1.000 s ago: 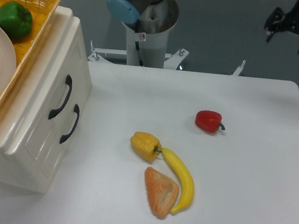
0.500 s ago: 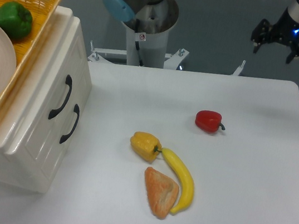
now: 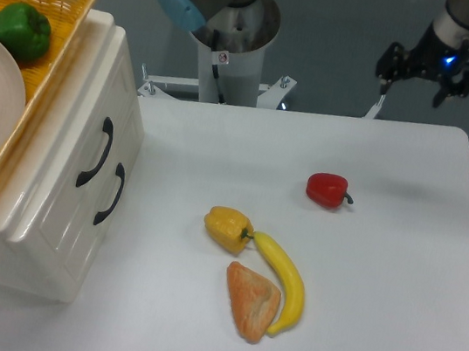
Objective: Slide open the top white drawer
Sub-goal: 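Move the open gripper toward the upper drawer handle of the white cabinet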
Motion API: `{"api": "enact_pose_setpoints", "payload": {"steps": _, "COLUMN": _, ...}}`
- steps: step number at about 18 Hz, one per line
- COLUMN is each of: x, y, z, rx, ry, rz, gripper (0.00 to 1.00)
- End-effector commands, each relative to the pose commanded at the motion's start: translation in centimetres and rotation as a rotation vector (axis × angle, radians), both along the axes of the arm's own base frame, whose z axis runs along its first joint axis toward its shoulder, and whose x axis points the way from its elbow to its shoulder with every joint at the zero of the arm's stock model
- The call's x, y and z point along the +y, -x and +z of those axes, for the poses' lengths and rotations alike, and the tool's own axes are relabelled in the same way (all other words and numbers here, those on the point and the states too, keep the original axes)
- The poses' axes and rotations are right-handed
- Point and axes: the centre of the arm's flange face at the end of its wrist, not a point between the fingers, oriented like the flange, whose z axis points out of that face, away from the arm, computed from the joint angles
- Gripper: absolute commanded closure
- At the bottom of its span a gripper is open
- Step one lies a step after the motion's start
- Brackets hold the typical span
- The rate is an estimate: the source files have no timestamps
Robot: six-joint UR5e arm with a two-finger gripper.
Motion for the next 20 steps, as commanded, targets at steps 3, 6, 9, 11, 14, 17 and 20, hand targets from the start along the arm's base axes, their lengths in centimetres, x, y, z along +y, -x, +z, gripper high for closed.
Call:
{"api": "enact_pose_setpoints", "payload": {"steps": 3, "x": 2.4, "y": -1.1, "z": 0.1, "rx": -0.019, "ry": -0.05, "rz": 0.06, "gripper": 0.0}}
{"api": "enact_pose_setpoints", "payload": {"steps": 6, "x": 5.6, "y": -2.9, "z": 0.5, "rx": -0.039, "ry": -0.084, "rz": 0.128, "gripper": 0.0}}
{"api": "enact_pose_setpoints", "payload": {"steps": 9, "x": 8.4, "y": -4.5, "z": 1.5, "rx": -0.048, "ry": -0.124, "rz": 0.155, "gripper": 0.0}}
{"api": "enact_pose_setpoints", "payload": {"steps": 11, "x": 10.1, "y": -5.4, "z": 1.9, "rx": -0.051, "ry": -0.128, "rz": 0.172, "gripper": 0.0}}
{"api": "enact_pose_setpoints", "payload": {"steps": 14, "x": 13.1, "y": -7.8, "z": 2.1, "rx": -0.06, "ry": -0.124, "rz": 0.179, "gripper": 0.0}}
{"api": "enact_pose_setpoints", "payload": {"steps": 17, "x": 16.4, "y": -10.7, "z": 2.6, "rx": -0.081, "ry": -0.139, "rz": 0.19, "gripper": 0.0}}
{"api": "enact_pose_setpoints", "payload": {"steps": 20, "x": 19.6, "y": -13.6, "z": 2.1, "rx": -0.099, "ry": -0.118, "rz": 0.177, "gripper": 0.0}}
